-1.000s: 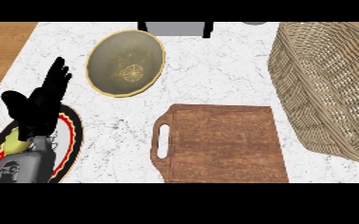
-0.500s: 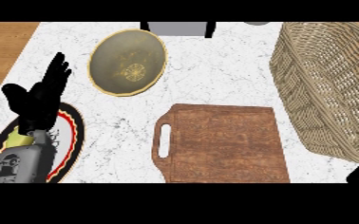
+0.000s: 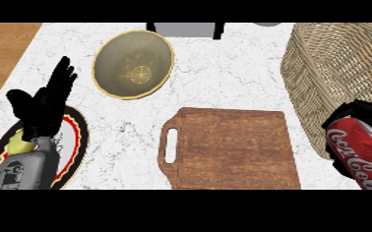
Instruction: Pick the can from the cutting board and place it in the basket
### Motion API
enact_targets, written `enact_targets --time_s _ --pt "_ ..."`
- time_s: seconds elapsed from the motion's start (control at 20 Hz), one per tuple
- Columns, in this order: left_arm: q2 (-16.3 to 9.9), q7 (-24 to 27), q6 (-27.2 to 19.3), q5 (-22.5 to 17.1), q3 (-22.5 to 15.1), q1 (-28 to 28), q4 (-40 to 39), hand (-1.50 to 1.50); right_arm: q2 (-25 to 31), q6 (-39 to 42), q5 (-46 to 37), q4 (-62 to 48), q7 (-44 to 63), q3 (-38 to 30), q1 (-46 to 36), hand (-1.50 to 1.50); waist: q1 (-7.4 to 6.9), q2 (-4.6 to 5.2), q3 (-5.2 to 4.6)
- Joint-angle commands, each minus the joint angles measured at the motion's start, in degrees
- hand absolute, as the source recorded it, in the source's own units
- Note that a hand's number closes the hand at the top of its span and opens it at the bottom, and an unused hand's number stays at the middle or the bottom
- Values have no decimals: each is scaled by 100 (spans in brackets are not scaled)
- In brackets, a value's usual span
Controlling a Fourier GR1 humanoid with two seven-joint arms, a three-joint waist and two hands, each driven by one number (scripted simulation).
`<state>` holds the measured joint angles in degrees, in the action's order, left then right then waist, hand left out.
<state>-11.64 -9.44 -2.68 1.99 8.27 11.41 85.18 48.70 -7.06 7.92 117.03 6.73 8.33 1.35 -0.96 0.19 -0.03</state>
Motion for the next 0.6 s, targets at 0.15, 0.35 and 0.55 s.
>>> enact_targets --time_s 0.15,0.35,0.55 --pt "-105 -331 -27 -55 137 355 -8 0 -654 548 -589 -1912 -520 128 -964 150 44 -6 5" --pt "135 305 -75 85 4 -33 -161 0 -695 1274 -279 -2553 -489 -435 -1574 150 57 -8 3" --pt "112 430 -115 133 92 183 -610 0 -1225 1437 -355 -2988 -486 -381 -1878 150 77 -6 2"
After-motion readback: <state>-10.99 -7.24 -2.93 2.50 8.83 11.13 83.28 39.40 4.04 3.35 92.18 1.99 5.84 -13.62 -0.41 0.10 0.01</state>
